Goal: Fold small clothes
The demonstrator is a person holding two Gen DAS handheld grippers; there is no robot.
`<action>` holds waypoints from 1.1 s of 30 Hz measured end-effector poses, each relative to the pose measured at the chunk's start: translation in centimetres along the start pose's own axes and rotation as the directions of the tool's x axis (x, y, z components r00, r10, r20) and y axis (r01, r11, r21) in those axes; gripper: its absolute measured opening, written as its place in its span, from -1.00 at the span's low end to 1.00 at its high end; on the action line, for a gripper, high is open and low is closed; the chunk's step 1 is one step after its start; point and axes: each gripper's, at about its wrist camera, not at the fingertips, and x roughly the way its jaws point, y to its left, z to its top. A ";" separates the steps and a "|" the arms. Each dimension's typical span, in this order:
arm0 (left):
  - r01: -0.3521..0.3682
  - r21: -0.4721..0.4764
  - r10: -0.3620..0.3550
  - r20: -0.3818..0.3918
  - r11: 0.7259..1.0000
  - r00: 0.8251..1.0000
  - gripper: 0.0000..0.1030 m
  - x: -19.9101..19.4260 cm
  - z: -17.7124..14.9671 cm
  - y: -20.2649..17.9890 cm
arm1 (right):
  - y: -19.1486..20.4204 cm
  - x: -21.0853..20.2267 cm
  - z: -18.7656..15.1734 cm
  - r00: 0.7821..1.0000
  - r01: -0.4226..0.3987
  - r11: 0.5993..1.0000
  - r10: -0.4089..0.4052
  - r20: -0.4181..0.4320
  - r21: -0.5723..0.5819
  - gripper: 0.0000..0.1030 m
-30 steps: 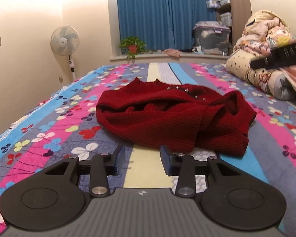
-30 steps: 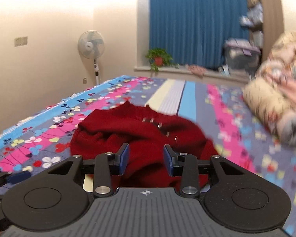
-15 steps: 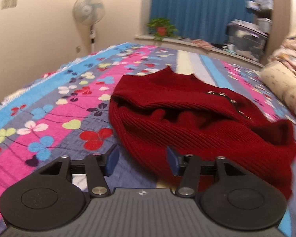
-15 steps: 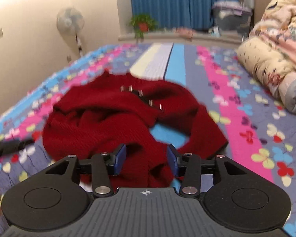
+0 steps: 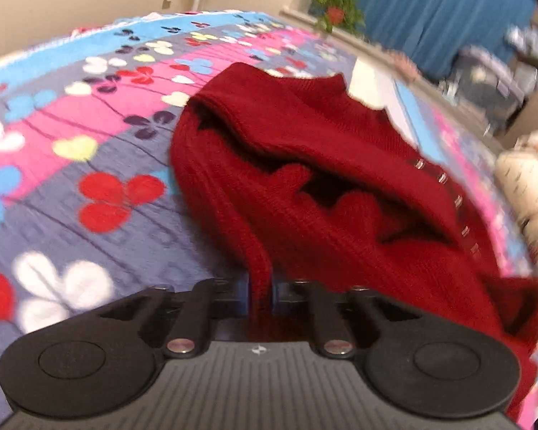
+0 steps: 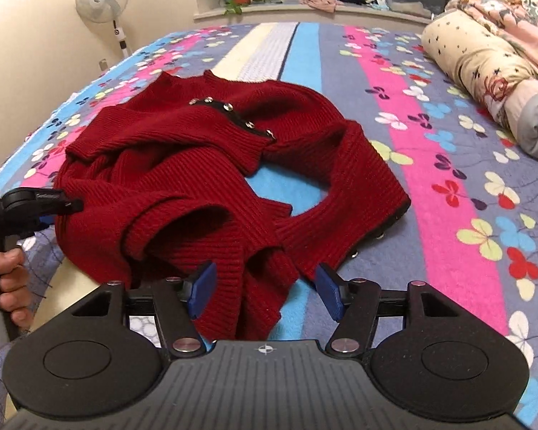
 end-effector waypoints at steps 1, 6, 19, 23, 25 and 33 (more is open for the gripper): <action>0.005 0.020 -0.005 0.001 1.000 1.000 -0.79 -0.4 0.0 0.2 | 0.0 0.1 0.0 1.000 0.001 1.000 -0.001 -0.003 0.003 0.22; 0.039 0.130 -0.047 0.055 0.991 0.997 -0.80 -5.6 -0.3 1.9 | 0.2 0.1 0.0 1.000 0.000 1.000 0.000 0.001 -0.004 0.22; 0.097 0.290 -0.112 0.034 0.952 0.993 -0.81 -20.4 -2.5 11.8 | 0.0 -1.9 -0.9 0.999 0.040 0.999 -0.041 0.029 0.018 0.22; 0.071 0.244 -0.081 0.032 0.967 0.996 -0.79 -20.1 -2.9 16.6 | -0.6 -1.8 -1.1 0.998 0.040 0.997 -0.042 0.036 0.059 0.22; 0.103 0.134 -0.092 -0.083 0.986 0.992 -0.73 -17.9 -2.6 18.8 | -0.9 -1.3 -1.2 0.999 0.018 0.996 -0.021 0.039 0.088 0.22; 0.136 0.069 -0.123 -0.172 0.988 0.977 -0.23 -16.6 -2.9 19.2 | 0.7 3.2 -2.0 0.996 -0.081 0.991 0.085 -0.036 0.105 0.37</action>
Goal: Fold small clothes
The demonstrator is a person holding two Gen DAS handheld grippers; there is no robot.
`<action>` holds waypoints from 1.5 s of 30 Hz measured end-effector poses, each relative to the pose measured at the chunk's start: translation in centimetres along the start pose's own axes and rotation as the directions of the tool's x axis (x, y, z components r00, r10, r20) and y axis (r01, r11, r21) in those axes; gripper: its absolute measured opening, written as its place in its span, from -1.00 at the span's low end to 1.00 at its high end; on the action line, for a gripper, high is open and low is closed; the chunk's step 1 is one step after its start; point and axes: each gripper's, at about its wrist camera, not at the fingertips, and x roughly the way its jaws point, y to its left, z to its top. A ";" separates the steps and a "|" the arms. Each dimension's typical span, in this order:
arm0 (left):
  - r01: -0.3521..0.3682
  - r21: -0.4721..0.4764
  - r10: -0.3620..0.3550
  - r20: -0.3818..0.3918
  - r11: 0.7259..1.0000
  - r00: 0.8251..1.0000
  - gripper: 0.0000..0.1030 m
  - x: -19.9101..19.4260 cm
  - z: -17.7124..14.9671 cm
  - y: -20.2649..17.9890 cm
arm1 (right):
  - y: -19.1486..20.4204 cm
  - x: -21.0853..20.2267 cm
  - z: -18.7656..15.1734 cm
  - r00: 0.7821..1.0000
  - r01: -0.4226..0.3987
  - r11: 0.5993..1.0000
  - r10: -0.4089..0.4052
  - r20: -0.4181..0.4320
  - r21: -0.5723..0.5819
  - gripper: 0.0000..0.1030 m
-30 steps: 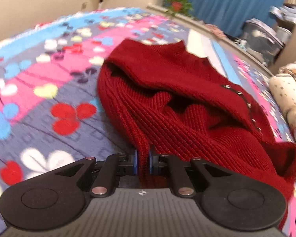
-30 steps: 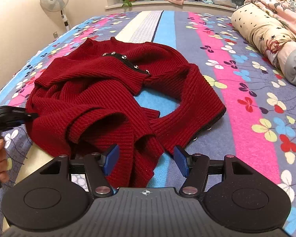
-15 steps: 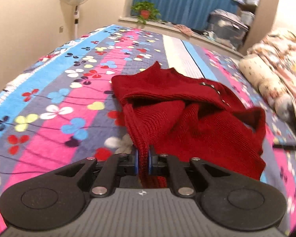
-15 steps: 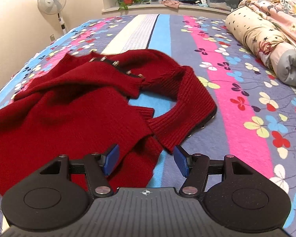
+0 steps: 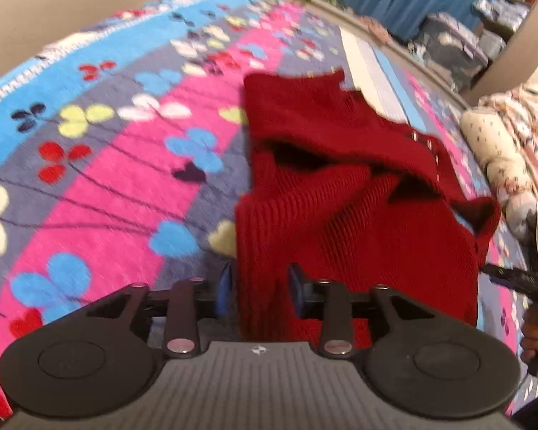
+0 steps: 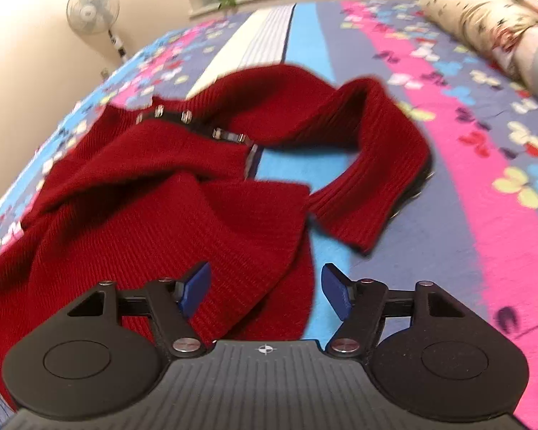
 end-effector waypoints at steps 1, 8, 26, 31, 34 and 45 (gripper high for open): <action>-0.005 0.016 0.005 -0.008 1.000 1.000 -0.23 0.5 -0.1 -0.3 | 0.3 0.7 -0.2 1.000 0.005 1.000 -0.005 -0.009 -0.010 0.37; -0.030 0.065 0.031 -0.002 0.997 1.000 -0.25 1.1 -0.4 -1.0 | 3.2 3.2 -2.5 0.999 0.044 0.974 -0.040 0.025 -0.222 -0.47; 0.021 0.073 -0.034 0.182 0.997 0.983 -0.76 -4.6 -0.1 -0.6 | 3.9 -12.6 -7.4 0.999 0.011 0.950 -0.026 -0.042 -0.312 -0.85; -0.074 0.112 0.066 0.072 0.991 0.995 -0.69 -2.1 0.0 -0.8 | 3.4 -11.4 -9.0 0.983 0.019 0.926 -0.087 -0.163 -0.377 -0.77; -0.098 0.124 0.083 0.120 0.988 0.989 -0.59 -2.5 0.4 -1.4 | 3.0 -12.5 -6.3 0.996 0.016 0.953 -0.043 -0.082 -0.304 -0.18; -0.233 0.132 0.236 -0.003 0.963 0.972 -0.53 0.5 0.1 -1.3 | 2.9 -2.4 -2.9 0.996 0.018 0.967 -0.039 -0.077 -0.253 0.12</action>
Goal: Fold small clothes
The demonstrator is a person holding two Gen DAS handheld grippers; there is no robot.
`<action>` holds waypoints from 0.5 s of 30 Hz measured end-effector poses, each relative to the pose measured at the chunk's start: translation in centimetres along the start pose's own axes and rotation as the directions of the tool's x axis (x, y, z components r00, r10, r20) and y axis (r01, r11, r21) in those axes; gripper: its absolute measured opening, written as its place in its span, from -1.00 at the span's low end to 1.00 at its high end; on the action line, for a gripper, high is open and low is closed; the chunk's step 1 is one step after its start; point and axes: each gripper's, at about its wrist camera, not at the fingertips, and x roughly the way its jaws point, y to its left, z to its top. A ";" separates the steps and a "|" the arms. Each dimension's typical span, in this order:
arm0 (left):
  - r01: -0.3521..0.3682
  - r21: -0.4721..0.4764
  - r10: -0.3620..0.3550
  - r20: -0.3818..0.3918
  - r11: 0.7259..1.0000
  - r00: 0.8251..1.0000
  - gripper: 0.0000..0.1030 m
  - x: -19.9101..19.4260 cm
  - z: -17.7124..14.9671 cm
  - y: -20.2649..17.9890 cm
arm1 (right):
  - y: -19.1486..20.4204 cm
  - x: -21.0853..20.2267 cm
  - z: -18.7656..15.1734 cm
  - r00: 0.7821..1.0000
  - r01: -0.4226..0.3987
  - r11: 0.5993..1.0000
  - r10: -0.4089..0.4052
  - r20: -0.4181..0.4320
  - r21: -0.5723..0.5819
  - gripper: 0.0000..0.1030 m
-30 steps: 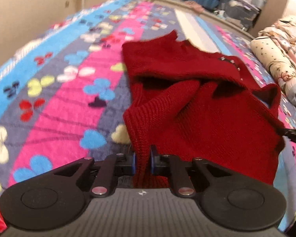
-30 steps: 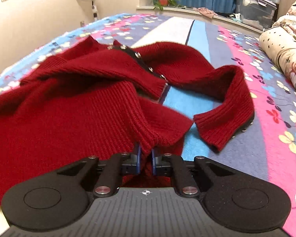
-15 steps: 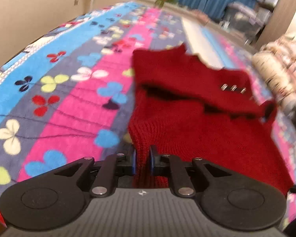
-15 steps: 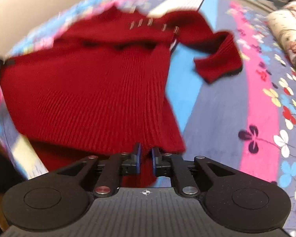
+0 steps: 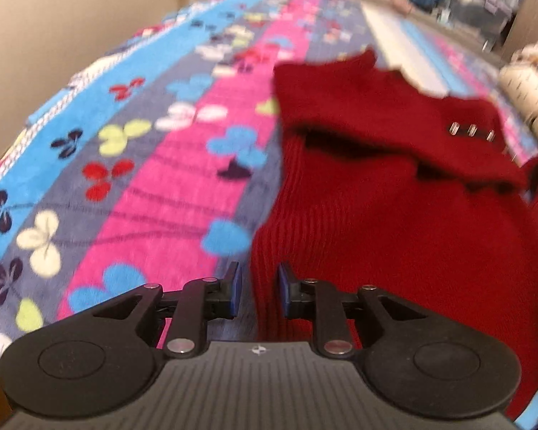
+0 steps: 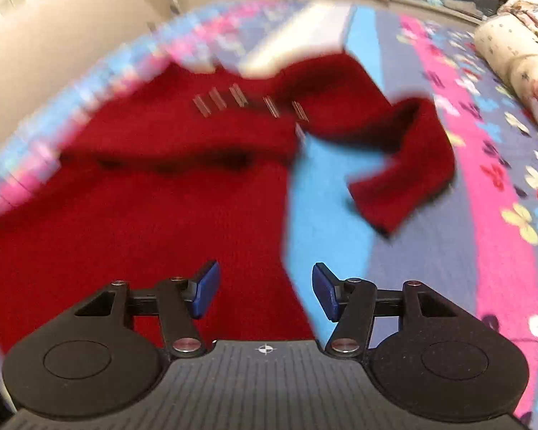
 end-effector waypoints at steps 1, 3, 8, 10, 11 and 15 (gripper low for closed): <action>-0.004 0.010 0.004 0.001 1.000 1.000 -0.53 0.1 -0.1 0.0 | -0.1 1.6 -0.9 0.998 0.031 0.999 -0.032 -0.060 -0.021 0.22; -0.007 0.021 0.007 0.006 1.000 1.000 -0.48 0.2 -0.3 0.0 | -0.3 2.5 -0.8 0.996 0.030 1.000 -0.030 -0.084 0.007 0.31; -0.003 -0.001 0.003 0.004 1.000 1.000 -0.38 0.6 0.1 0.2 | -0.5 2.4 -0.6 0.998 0.024 0.999 -0.026 -0.053 -0.024 0.42; 0.007 0.008 -0.007 0.015 1.000 1.000 -0.37 0.7 0.4 -0.2 | -0.5 2.1 -0.7 0.999 0.028 0.999 -0.029 -0.039 -0.033 0.41; 0.014 0.011 -0.014 0.022 1.000 1.000 -0.36 0.6 0.6 -0.5 | -0.5 1.8 -0.6 0.999 0.034 0.999 -0.035 -0.028 -0.038 0.39; 0.018 0.014 -0.018 0.032 1.000 0.999 -0.29 0.7 0.9 -1.2 | -2.1 0.7 0.4 0.999 0.045 0.999 -0.046 0.027 0.015 0.36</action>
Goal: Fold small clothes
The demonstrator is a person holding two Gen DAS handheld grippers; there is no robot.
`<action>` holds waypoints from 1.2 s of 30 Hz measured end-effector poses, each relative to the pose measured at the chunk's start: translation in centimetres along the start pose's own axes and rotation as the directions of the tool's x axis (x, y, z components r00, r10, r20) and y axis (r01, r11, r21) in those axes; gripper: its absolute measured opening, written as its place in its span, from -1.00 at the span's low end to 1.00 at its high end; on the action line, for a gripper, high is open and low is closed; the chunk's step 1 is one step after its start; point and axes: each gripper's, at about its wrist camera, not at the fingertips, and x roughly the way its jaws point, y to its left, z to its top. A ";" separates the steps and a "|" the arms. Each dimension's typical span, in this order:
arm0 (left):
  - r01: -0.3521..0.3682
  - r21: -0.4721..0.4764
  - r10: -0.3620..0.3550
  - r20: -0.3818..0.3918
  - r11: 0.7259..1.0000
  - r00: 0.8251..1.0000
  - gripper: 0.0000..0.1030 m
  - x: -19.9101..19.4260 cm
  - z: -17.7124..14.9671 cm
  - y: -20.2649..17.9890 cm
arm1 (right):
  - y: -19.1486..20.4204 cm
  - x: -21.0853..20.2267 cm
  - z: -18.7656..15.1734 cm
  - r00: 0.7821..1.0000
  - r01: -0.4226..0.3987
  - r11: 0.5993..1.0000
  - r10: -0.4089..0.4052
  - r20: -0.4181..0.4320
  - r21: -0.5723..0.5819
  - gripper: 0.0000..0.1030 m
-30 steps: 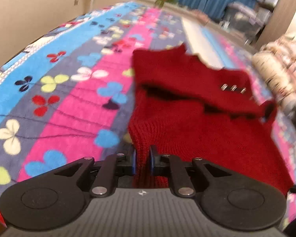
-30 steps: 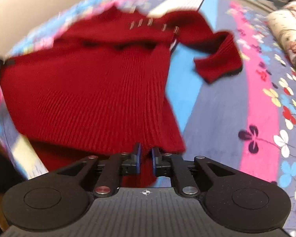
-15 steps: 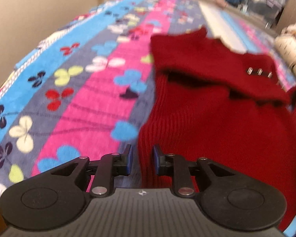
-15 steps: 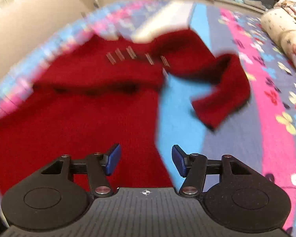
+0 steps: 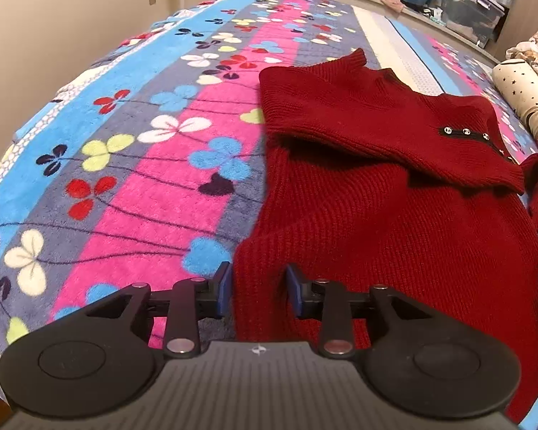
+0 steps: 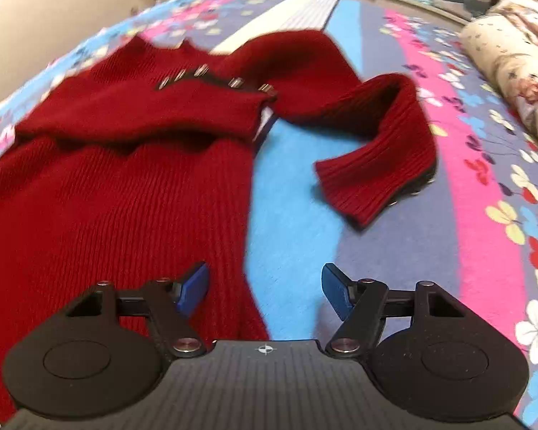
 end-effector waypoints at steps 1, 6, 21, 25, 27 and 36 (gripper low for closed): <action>-0.002 -0.001 0.002 -0.001 1.000 1.000 -0.29 0.1 0.0 0.0 | -0.6 -0.4 0.1 1.000 0.008 1.000 -0.009 0.012 0.023 0.35; -0.004 -0.024 0.005 0.006 1.000 1.000 -0.29 0.0 0.1 0.3 | -2.8 -0.5 0.1 1.000 -0.003 0.992 0.002 0.012 0.122 0.31; -0.045 -0.075 0.053 0.114 0.996 0.992 -0.29 -2.1 0.6 1.1 | -2.9 0.3 -0.5 0.998 -0.013 0.995 0.020 -0.067 0.098 0.17; -0.050 -0.068 0.057 0.111 0.996 0.992 -0.29 -2.0 0.7 0.9 | -2.1 1.2 -1.5 0.985 -0.079 0.997 0.081 -0.150 0.021 0.09; -0.043 -0.071 0.050 0.108 0.997 0.993 -0.29 -1.9 0.7 0.7 | -0.5 1.6 -1.8 0.982 -0.100 0.993 0.088 -0.164 -0.061 0.02; -0.035 -0.066 0.043 0.116 0.997 0.992 -0.29 -1.8 0.8 -0.2 | -0.6 0.1 -1.6 0.982 -0.166 0.985 0.160 -0.102 -0.054 -0.89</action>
